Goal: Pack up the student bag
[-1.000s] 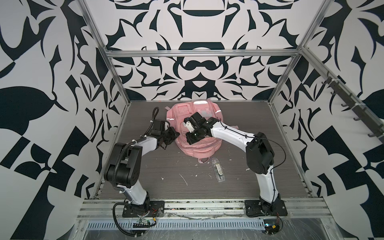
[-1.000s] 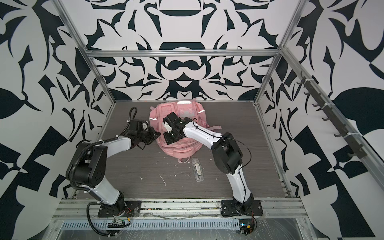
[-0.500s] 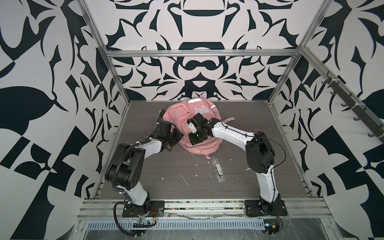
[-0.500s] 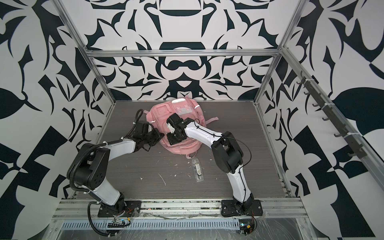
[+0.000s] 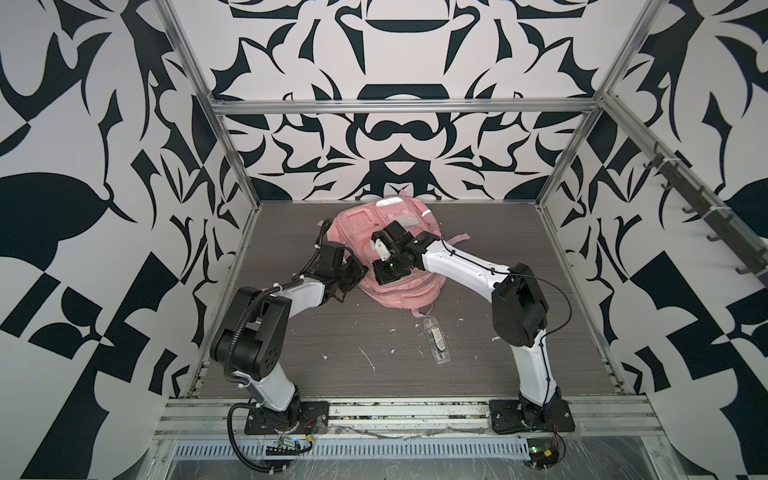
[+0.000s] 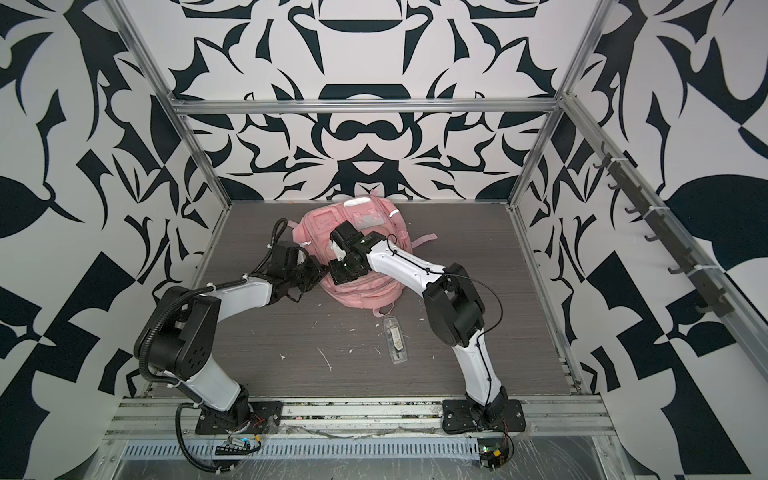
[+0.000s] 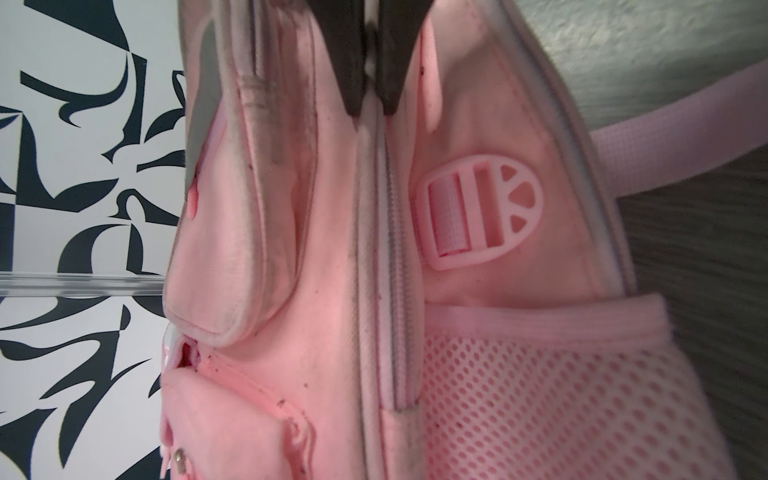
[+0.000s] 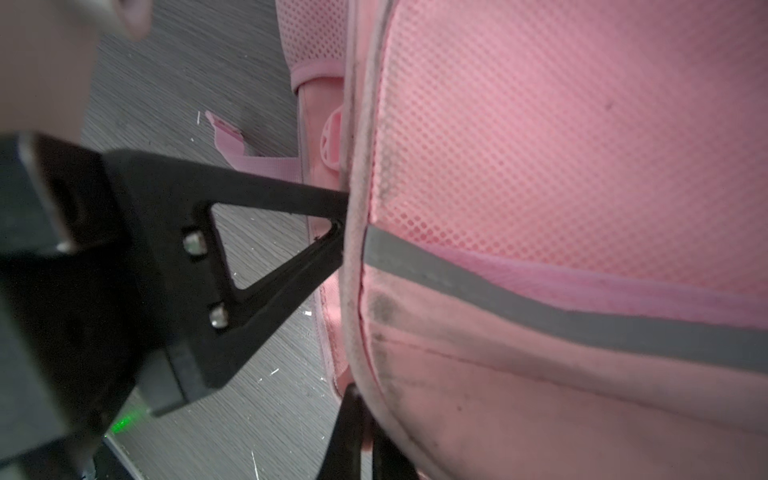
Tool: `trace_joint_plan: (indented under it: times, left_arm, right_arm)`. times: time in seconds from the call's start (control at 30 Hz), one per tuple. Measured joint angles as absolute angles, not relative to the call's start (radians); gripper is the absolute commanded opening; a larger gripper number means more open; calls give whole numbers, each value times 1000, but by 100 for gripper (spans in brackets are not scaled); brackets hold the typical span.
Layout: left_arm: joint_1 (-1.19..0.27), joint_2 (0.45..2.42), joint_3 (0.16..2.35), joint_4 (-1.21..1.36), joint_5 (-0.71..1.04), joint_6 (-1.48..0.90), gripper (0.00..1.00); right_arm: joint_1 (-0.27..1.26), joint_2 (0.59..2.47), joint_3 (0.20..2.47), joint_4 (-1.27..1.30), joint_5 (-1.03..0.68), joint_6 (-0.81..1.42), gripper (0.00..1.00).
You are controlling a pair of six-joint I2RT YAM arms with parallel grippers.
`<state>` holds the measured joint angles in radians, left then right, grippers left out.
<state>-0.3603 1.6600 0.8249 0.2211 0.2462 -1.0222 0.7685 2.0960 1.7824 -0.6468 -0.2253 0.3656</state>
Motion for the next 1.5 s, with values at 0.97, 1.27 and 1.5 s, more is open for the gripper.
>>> trace_joint_plan:
  times: [0.97, 1.27, 1.5]
  left_arm:
    - [-296, 1874, 1120, -15, 450, -836, 22]
    - [-307, 1876, 1120, 12, 467, -849, 3]
    - [-307, 1875, 1108, 35, 464, -863, 1]
  right_arm:
    - [672, 1883, 1465, -507, -207, 364, 0]
    - [690, 1927, 1510, -522, -213, 366, 0]
    - [704, 1998, 1611, -581, -213, 374, 0]
